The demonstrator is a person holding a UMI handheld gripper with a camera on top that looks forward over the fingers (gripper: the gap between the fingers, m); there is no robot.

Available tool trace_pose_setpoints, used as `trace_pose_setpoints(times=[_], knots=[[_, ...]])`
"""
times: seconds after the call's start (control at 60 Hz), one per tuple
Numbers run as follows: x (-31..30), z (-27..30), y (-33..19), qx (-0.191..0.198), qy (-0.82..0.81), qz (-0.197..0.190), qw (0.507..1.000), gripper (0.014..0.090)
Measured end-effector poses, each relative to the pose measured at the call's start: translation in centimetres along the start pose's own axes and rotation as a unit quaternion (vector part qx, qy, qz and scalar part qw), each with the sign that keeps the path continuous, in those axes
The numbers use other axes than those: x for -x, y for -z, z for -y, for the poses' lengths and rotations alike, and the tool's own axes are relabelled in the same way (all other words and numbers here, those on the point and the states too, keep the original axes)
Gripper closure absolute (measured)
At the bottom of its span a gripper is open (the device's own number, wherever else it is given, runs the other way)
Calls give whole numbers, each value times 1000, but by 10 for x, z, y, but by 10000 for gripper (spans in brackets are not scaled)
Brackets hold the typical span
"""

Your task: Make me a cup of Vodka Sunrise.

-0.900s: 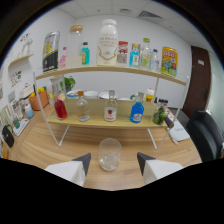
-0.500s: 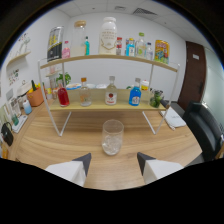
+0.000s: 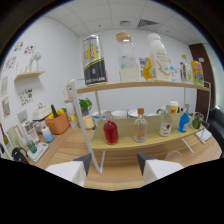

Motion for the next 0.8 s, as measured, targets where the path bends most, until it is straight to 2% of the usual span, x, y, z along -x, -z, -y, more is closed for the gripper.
trace_pose_setpoints(times=[0.167, 0.317, 0.367, 0.5, 0.65, 0.8], knots=[[10, 29, -54, -30, 26, -6, 999, 206], [11, 38, -94, -31, 37, -15, 999, 328], [11, 35, -106, -27, 37, -19, 999, 401], [3, 28, -122, -11, 38, -31, 999, 677], [2, 29, -122, -19, 47, -35, 998, 695], [3, 31, -111, -21, 54, -22, 998, 701]])
